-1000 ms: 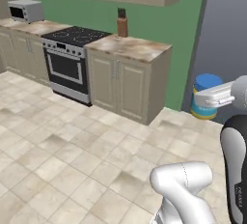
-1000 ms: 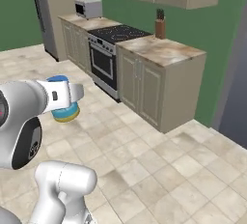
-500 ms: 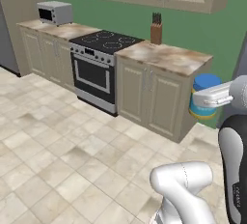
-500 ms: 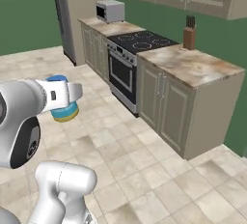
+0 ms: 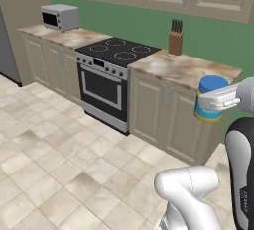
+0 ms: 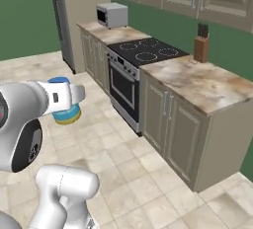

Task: Take 2 condiments from the cabinet and move them on the counter near the stove.Make sure the condiments are lined up with each other, next to each other.

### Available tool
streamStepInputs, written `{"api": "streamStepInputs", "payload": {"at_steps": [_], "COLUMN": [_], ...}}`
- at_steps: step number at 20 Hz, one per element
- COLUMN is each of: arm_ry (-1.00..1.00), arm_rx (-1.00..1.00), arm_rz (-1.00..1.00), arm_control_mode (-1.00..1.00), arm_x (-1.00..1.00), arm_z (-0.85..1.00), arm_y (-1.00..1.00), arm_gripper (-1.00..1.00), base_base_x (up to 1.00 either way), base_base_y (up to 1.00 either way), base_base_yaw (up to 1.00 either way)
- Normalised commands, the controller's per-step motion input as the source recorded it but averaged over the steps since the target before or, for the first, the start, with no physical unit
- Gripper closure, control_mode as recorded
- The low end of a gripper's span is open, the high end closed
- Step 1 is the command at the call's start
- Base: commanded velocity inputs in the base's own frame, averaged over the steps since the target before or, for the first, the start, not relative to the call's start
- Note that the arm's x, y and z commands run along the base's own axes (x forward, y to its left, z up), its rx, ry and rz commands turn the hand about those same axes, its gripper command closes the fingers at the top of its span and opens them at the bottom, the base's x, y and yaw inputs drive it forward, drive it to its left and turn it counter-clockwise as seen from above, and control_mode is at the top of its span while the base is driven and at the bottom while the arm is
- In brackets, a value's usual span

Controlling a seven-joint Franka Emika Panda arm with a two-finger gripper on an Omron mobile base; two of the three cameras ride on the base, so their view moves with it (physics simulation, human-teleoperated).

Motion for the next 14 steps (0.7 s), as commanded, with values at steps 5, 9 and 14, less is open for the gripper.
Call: {"api": "streamStepInputs", "payload": {"at_steps": [5, 9, 14], "arm_ry": [0.0, 0.0, 0.0], "arm_rx": [0.0, 0.0, 0.0], "arm_rz": [0.0, 0.0, 0.0], "arm_control_mode": [1.0, 1.0, 1.0], "arm_x": [0.0, 0.0, 0.0], "arm_z": [0.0, 0.0, 0.0], "arm_y": [0.0, 0.0, 0.0], "arm_gripper": [1.0, 1.0, 1.0], "base_base_x": [1.0, 1.0, 1.0], "base_base_y": [0.0, 0.0, 0.07], "base_base_yaw": [0.0, 0.0, -0.24]}}
